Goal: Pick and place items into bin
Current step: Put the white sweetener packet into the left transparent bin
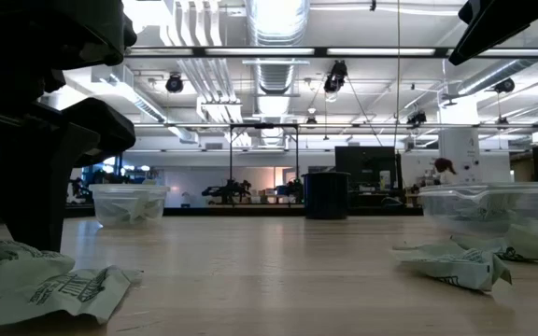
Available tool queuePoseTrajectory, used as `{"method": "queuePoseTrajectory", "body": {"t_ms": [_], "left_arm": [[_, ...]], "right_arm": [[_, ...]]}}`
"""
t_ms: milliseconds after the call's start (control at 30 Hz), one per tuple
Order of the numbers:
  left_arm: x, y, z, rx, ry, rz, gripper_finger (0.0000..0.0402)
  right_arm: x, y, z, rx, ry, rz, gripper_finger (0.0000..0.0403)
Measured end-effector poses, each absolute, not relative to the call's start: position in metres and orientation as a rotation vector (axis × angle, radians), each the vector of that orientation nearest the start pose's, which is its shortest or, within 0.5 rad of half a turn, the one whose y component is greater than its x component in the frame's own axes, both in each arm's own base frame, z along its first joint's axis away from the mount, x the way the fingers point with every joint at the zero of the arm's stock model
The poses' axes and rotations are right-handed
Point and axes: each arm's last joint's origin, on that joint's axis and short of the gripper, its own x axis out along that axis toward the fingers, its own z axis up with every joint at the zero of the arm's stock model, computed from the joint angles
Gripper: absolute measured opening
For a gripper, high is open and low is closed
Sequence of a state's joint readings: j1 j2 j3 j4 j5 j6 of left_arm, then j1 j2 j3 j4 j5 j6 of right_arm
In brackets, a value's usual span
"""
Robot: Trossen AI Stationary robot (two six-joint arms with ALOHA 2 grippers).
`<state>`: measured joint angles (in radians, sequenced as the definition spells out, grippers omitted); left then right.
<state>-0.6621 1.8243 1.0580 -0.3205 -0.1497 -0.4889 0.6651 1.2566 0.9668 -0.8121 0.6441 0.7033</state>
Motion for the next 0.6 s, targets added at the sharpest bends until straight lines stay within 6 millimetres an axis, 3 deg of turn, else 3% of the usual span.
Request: {"method": "queuePoseTrajectory", "body": {"t_ms": [367,600], "left_arm": [[0.276,-0.209,0.153,-0.026,1.075,-0.181,0.0014],[0.276,-0.207,0.165,-0.040,1.034,-0.172,0.0007]], "right_arm": [[0.194,0.134,0.261,0.064,0.836,-0.212,0.0092],[0.192,0.145,0.259,0.143,0.844,-0.126,0.0082]]}}
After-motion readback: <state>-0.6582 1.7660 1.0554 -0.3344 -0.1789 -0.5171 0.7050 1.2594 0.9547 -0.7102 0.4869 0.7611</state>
